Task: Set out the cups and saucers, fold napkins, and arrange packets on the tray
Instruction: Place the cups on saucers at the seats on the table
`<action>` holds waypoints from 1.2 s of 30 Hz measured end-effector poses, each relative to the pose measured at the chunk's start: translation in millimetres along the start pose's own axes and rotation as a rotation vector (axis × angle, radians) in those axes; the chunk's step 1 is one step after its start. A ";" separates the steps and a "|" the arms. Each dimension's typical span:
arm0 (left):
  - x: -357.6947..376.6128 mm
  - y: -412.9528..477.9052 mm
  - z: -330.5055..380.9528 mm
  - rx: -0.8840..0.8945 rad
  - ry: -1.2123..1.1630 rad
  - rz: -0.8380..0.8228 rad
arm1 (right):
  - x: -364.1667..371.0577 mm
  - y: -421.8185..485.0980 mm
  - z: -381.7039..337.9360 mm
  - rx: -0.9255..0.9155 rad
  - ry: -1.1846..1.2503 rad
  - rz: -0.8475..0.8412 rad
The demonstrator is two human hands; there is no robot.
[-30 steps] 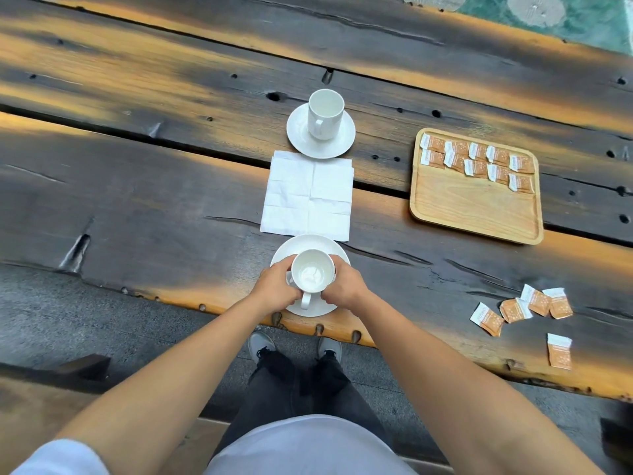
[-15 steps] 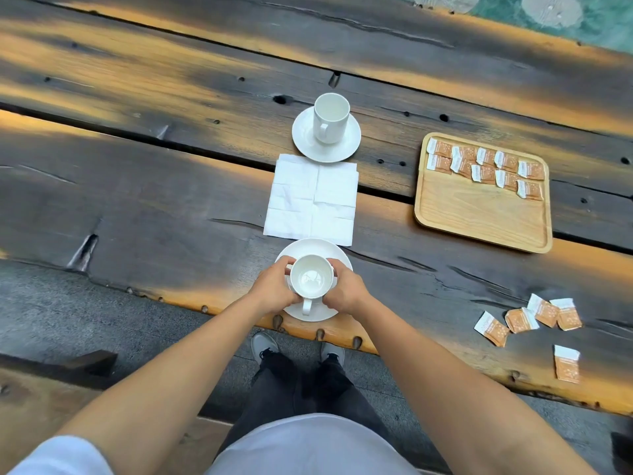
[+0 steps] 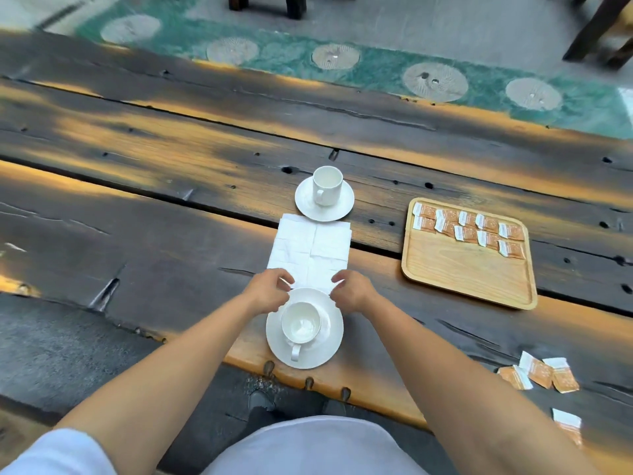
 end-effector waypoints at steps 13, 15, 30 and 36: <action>-0.8 51.7 35.5 0.055 -0.052 -0.037 | -43.0 25.4 -12.9 0.023 -0.039 -0.016; -14.8 68.3 41.0 0.059 -0.054 -0.037 | -54.1 38.2 -23.7 0.023 -0.035 0.003; -115.9 204.9 56.9 0.098 -0.161 0.024 | -124.0 154.6 -77.7 0.070 0.115 0.188; -135.7 244.4 71.3 0.130 -0.124 0.098 | -143.2 177.4 -90.9 0.052 0.083 0.233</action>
Point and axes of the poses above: each hand's wrist, its own y-axis towards the middle knuckle, its own x-axis out of the palm, z = x × y, the point moved 2 cm from there along y, towards the middle knuckle, and after that the axes turned 15 degrees about -z, right-handed, at the moved point
